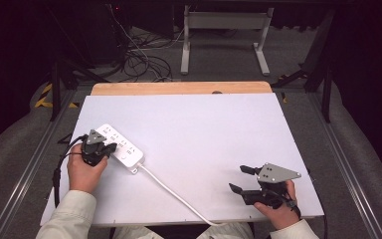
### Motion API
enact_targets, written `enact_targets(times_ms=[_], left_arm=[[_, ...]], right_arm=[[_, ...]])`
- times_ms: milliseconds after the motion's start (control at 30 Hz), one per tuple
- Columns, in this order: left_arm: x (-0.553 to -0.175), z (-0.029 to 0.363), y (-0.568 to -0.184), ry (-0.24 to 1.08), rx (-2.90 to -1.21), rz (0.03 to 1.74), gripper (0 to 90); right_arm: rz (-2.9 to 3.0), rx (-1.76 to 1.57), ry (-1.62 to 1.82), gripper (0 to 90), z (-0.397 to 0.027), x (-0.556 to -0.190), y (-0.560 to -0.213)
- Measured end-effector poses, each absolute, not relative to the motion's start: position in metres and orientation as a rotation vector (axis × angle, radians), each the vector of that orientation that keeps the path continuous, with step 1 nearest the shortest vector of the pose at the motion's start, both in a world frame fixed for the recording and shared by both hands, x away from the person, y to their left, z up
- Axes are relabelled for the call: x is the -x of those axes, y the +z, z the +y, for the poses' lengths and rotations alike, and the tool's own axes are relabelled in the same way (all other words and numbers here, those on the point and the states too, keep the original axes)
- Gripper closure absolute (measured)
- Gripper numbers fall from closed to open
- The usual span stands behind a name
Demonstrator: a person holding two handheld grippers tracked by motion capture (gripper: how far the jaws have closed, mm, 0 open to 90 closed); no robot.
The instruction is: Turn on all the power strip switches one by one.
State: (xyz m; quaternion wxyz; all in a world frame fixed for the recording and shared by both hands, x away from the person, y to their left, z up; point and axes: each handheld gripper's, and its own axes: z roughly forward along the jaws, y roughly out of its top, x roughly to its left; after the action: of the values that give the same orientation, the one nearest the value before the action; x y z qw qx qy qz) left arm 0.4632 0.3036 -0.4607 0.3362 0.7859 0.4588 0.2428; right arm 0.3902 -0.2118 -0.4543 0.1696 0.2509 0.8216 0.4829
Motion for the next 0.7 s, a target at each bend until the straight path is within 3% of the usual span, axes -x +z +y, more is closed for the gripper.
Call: enact_targets(times_ms=[300, 700], left_arm=[[-0.459, 0.312, -0.444, 0.621, -1.944, 1.184, 90.0], [-0.467, 0.323, -0.443, 0.653, -1.949, 1.209, 90.0]], right_arm=[[2.340, -0.713, 1.368, 30.6, -0.211, -0.391, -0.455], [2.341, -0.720, 1.375, 30.6, -0.211, -0.392, -0.456]])
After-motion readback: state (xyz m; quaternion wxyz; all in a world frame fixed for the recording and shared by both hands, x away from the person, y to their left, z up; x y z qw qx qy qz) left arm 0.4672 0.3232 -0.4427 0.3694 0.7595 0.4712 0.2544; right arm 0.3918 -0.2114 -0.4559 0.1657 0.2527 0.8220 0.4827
